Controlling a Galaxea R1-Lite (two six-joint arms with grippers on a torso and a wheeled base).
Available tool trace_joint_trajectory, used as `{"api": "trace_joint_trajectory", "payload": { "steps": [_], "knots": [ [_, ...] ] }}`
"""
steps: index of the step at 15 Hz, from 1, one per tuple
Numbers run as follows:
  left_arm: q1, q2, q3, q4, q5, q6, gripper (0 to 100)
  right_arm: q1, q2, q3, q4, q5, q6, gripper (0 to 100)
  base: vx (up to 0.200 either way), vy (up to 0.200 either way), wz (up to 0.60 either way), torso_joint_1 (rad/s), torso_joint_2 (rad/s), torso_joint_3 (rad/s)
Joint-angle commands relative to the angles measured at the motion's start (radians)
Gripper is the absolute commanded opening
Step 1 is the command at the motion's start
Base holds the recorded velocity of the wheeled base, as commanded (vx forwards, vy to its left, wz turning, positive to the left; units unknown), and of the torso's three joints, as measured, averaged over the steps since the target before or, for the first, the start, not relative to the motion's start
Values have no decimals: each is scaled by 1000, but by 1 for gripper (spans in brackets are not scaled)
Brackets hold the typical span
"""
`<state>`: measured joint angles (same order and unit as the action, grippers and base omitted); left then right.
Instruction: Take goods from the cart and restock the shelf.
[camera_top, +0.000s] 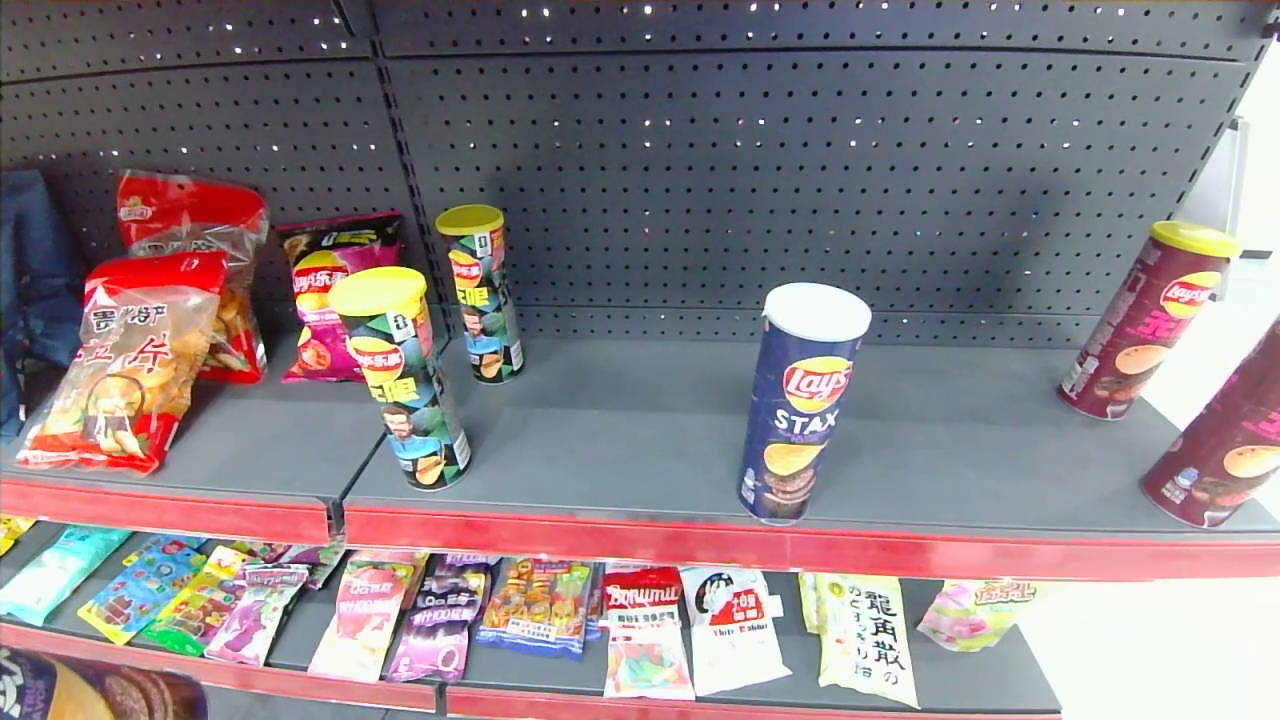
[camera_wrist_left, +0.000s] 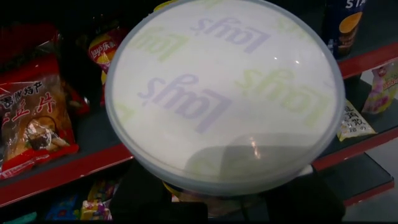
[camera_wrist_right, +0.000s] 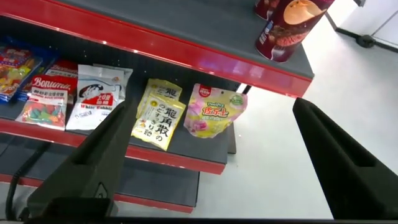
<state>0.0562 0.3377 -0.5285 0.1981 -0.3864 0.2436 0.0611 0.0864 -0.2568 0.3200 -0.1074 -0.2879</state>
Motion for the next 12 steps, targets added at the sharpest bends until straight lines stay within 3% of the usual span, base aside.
{"api": "trace_joint_trajectory", "payload": {
  "steps": [1,9,12],
  "knots": [
    [1,-5,1,0,0,0,0,0,3,1,1,0,-1,100,0,0,-600,2,7,2],
    [1,-6,2,0,0,0,0,0,3,7,-1,2,-1,100,0,0,-600,3,1,1],
    [1,-6,2,0,0,0,0,0,3,27,-10,0,-1,100,0,0,0,0,0,0]
  ]
}}
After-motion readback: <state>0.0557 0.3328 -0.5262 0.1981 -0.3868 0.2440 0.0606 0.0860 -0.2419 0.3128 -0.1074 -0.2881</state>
